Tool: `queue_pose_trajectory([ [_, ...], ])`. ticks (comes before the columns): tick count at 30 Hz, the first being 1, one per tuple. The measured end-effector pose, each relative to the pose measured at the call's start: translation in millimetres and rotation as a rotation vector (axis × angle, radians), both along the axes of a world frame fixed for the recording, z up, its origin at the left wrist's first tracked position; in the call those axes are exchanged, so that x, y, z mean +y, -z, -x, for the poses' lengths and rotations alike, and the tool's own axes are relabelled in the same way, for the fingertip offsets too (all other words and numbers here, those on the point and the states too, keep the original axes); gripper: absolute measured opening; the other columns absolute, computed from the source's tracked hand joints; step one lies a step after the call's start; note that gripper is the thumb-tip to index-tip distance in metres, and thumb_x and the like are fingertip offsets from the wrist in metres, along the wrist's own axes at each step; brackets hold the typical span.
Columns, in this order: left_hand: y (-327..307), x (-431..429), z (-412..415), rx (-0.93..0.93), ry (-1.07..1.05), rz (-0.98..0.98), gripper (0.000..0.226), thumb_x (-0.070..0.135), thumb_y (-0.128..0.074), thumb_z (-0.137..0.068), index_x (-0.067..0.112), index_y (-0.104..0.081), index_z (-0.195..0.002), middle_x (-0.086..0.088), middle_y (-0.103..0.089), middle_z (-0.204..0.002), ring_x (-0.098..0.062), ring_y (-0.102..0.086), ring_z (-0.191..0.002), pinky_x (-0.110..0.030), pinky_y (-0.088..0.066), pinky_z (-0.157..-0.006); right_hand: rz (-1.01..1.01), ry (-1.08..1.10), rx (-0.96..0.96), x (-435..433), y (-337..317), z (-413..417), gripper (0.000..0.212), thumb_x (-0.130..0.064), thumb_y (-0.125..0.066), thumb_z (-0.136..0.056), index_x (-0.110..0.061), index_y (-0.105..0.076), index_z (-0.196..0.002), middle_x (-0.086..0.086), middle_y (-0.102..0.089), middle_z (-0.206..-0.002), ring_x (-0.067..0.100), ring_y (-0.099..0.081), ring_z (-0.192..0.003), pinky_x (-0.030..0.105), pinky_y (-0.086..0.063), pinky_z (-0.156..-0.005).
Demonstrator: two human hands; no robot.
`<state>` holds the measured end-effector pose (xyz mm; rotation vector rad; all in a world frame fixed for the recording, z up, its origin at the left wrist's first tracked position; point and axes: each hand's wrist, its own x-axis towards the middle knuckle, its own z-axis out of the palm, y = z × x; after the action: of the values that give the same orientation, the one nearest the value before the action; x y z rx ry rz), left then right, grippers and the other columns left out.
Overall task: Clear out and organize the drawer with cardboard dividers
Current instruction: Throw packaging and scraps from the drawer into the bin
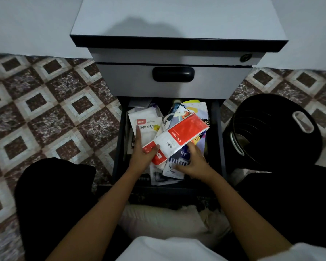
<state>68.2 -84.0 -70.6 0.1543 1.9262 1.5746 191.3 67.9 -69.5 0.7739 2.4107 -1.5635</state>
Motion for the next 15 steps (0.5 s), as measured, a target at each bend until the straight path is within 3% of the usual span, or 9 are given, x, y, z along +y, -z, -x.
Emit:
queue_pose_trajectory([
  [2,0,-1,1,-0.004,0.029,0.007,0.088,0.008,-0.062,-0.087,0.043,-0.005,-0.143,0.003,-0.03,-0.148,-0.018,-0.04,-0.132,-0.041,-0.041,-0.104,0.297,0.233,0.145,-2,-3,-1,0.056,-0.028,-0.069,-0.081,-0.038,-0.031,-0.12,-0.001,-0.045,-0.129,0.017,-0.049,-0.121,0.051,-0.041,-0.104],
  [4,1,0,1,0.001,0.022,0.004,0.083,0.008,-0.062,-0.088,0.042,-0.009,-0.142,0.002,-0.029,-0.15,-0.018,-0.04,-0.13,-0.04,-0.042,-0.103,0.383,0.491,0.247,-5,-5,4,0.051,-0.019,-0.064,-0.087,-0.027,-0.029,-0.124,-0.002,-0.048,-0.124,0.016,-0.052,-0.115,0.049,-0.042,-0.104],
  [6,1,1,-1,0.018,0.013,0.009,0.082,0.007,-0.061,-0.088,0.032,-0.011,-0.148,0.003,-0.032,-0.144,-0.013,-0.041,-0.125,-0.031,-0.043,-0.097,0.302,0.651,0.307,-9,-3,12,0.071,-0.024,-0.07,-0.083,-0.019,-0.023,-0.136,0.004,-0.044,-0.132,0.018,-0.05,-0.12,0.041,-0.044,-0.103],
  [8,2,3,-2,0.044,0.006,0.025,0.081,0.007,-0.062,-0.088,0.027,-0.013,-0.149,0.007,-0.031,-0.14,-0.01,-0.039,-0.124,-0.028,-0.042,-0.095,0.228,0.71,0.314,-14,0,19,0.09,-0.036,-0.075,-0.075,-0.022,-0.019,-0.144,0.007,-0.04,-0.14,0.015,-0.049,-0.124,0.037,-0.045,-0.102],
  [12,6,3,-3,0.075,-0.002,0.06,0.081,0.009,-0.063,-0.088,0.027,-0.014,-0.149,0.01,-0.028,-0.141,-0.009,-0.035,-0.126,-0.03,-0.04,-0.098,0.005,0.743,0.23,-22,13,30,0.105,-0.067,-0.067,-0.066,-0.039,-0.005,-0.146,0.006,-0.047,-0.137,0.02,-0.05,-0.124,0.049,-0.048,-0.096],
  [15,5,5,-5,0.063,-0.019,0.05,0.081,0.007,-0.062,-0.088,0.029,-0.014,-0.149,0.007,-0.032,-0.138,-0.009,-0.04,-0.12,-0.026,-0.044,-0.09,-0.067,0.753,0.192,-25,14,34,0.105,-0.059,-0.066,-0.069,-0.043,0.003,-0.145,0.006,-0.047,-0.137,0.024,-0.049,-0.125,0.05,-0.047,-0.096],
])
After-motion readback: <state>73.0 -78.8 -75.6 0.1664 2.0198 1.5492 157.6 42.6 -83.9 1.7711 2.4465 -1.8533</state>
